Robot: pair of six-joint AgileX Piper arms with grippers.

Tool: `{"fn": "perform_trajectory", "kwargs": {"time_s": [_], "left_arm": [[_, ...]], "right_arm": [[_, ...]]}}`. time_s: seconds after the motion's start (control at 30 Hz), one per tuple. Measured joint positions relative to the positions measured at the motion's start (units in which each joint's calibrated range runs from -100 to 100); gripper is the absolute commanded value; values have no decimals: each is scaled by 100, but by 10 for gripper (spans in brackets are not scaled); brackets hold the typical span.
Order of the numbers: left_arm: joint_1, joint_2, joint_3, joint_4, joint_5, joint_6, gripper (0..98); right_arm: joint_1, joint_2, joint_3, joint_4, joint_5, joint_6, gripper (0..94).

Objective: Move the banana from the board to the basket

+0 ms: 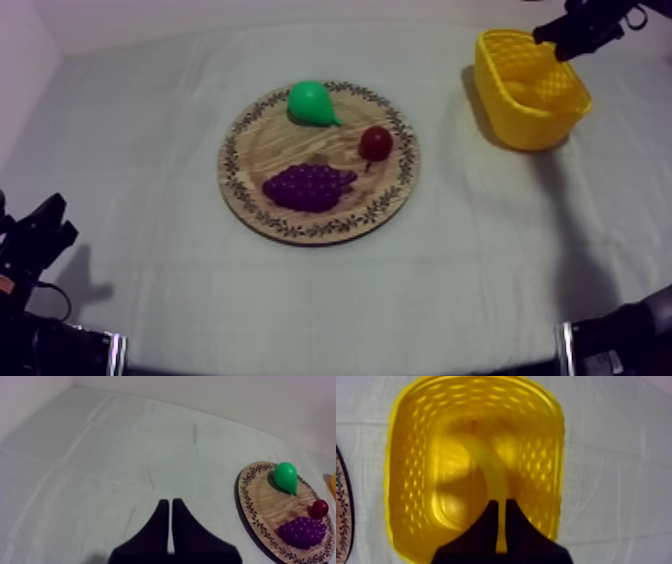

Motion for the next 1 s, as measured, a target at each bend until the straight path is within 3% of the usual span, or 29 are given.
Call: {"fn": "perform_trajectory", "kwargs": {"time_s": [0.17,0.33,0.57,0.77,0.9,1.0], "left_arm": [[0,0,0,0,0,0,0],[0,0,0,0,0,0,0],[0,0,0,0,0,0,0],[0,0,0,0,0,0,0],[0,0,0,0,0,0,0],[0,0,0,0,0,0,0]], "right_arm": [[-52,-1085,995,251,-795,-252,6],[-138,-2350,2384,503,-1985,-608,4],[-128,-4249,4708,590,-3552,-903,5],[-103,-5933,6722,18,-4474,-676,5],[-95,-6986,7690,-592,-4373,-172,5],[-105,-7711,8221,-902,-4143,222,5]]}}
